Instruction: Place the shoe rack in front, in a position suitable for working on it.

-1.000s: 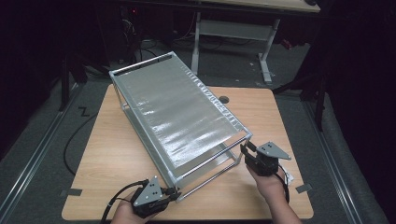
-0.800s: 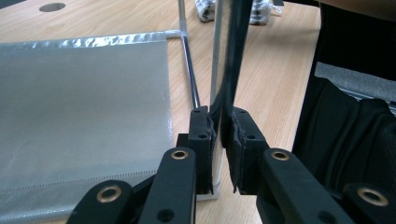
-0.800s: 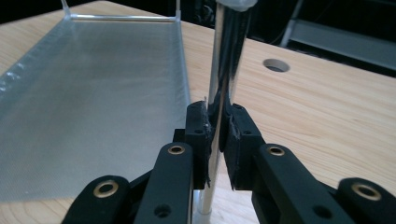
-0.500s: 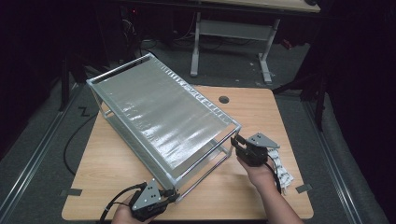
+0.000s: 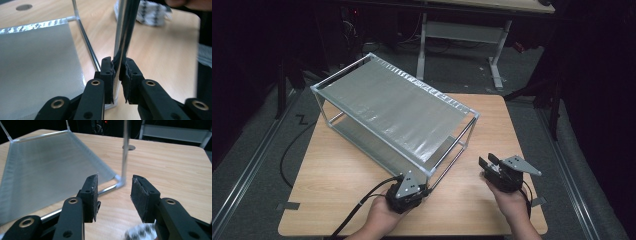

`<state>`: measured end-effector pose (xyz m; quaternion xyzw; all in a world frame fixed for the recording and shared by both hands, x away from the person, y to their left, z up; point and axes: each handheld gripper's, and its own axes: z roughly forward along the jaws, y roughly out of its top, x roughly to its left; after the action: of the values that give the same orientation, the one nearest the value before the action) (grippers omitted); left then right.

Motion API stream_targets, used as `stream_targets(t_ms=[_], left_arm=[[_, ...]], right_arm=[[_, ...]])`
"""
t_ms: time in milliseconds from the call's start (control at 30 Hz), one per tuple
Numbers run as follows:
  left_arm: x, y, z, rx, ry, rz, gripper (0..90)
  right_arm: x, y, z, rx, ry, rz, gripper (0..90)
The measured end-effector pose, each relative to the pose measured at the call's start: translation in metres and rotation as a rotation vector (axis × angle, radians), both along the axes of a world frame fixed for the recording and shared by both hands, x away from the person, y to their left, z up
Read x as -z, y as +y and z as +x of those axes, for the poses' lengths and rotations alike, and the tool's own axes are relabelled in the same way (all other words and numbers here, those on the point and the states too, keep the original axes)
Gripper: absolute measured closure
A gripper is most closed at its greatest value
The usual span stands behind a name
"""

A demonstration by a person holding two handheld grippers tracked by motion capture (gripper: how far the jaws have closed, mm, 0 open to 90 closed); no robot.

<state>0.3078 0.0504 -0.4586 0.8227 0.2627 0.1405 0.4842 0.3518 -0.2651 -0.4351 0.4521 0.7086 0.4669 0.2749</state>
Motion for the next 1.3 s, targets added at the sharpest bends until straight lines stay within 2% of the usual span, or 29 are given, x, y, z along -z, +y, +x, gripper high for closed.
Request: stream_targets(t_ms=[67, 100, 133, 233, 367, 433, 467, 533, 567, 700, 800, 867, 900, 933, 1000, 1033, 1067, 1200, 1300], left_arm=[[0.001, -0.006, 0.004, -0.009, -0.003, -0.012, 80.0], [0.003, -0.017, 0.012, -0.027, -0.013, -0.029, 80.1], [0.004, -0.022, 0.015, -0.032, -0.020, -0.036, 80.0], [0.007, -0.035, 0.025, -0.051, -0.032, -0.040, 80.2], [0.007, -0.048, 0.035, -0.061, -0.027, -0.043, 79.8], [0.008, -0.049, 0.037, -0.047, 0.008, -0.059, 72.8], [0.008, -0.049, 0.035, -0.035, 0.019, -0.072, 65.4], [0.006, -0.045, 0.029, -0.017, -0.001, -0.070, 53.5], [0.004, -0.040, 0.023, -0.017, -0.017, -0.066, 51.4], [-0.005, -0.010, 0.011, -0.026, -0.025, -0.085, 47.1], [-0.011, 0.024, 0.007, -0.049, -0.020, -0.103, 46.8], [-0.013, 0.044, 0.007, -0.067, -0.040, -0.059, 46.7], [-0.013, 0.057, 0.008, -0.089, -0.056, -0.041, 46.6], [-0.012, 0.068, 0.010, -0.110, -0.060, -0.042, 46.5], [-0.009, 0.087, 0.013, -0.156, -0.045, -0.077, 46.5], [-0.008, 0.096, 0.015, -0.186, -0.030, -0.084, 46.6], [-0.009, 0.100, 0.016, -0.207, -0.026, -0.084, 46.8], [-0.011, 0.121, 0.016, -0.270, -0.028, -0.142, 46.6], [-0.008, 0.129, 0.013, -0.288, -0.020, -0.141, 46.6]], right_arm=[[0.001, 0.000, -0.004, 0.000, 0.007, -0.004, 56.4], [0.002, 0.001, -0.006, -0.003, 0.010, -0.010, 55.4], [0.002, 0.002, -0.008, -0.006, 0.015, -0.012, 54.2], [0.002, 0.005, -0.013, -0.019, 0.014, -0.017, 51.5], [-0.001, 0.008, -0.020, -0.028, 0.006, -0.017, 49.8], [-0.002, 0.010, -0.022, -0.033, 0.004, -0.017, 48.5], [-0.002, 0.012, -0.023, -0.040, 0.005, -0.015, 47.7], [-0.002, 0.015, -0.026, -0.056, 0.007, -0.020, 46.7], [-0.001, 0.016, -0.026, -0.062, 0.007, -0.023, 46.2], [0.005, 0.030, -0.027, -0.118, 0.047, -0.025, 41.9], [0.008, 0.041, -0.031, -0.175, 0.062, -0.050, 39.8], [0.008, 0.046, -0.033, -0.190, 0.065, -0.056, 39.3], [0.008, 0.047, -0.034, -0.198, 0.068, -0.053, 39.0], [0.008, 0.049, -0.034, -0.203, 0.075, -0.039, 38.6], [0.007, 0.055, -0.035, -0.218, 0.075, -0.022, 37.9], [0.005, 0.058, -0.036, -0.224, 0.066, -0.039, 36.9], [0.004, 0.063, -0.036, -0.227, 0.056, -0.053, 36.8], [0.003, 0.074, -0.033, -0.249, 0.058, -0.041, 36.5], [0.004, 0.086, -0.029, -0.282, 0.053, -0.049, 37.0]])
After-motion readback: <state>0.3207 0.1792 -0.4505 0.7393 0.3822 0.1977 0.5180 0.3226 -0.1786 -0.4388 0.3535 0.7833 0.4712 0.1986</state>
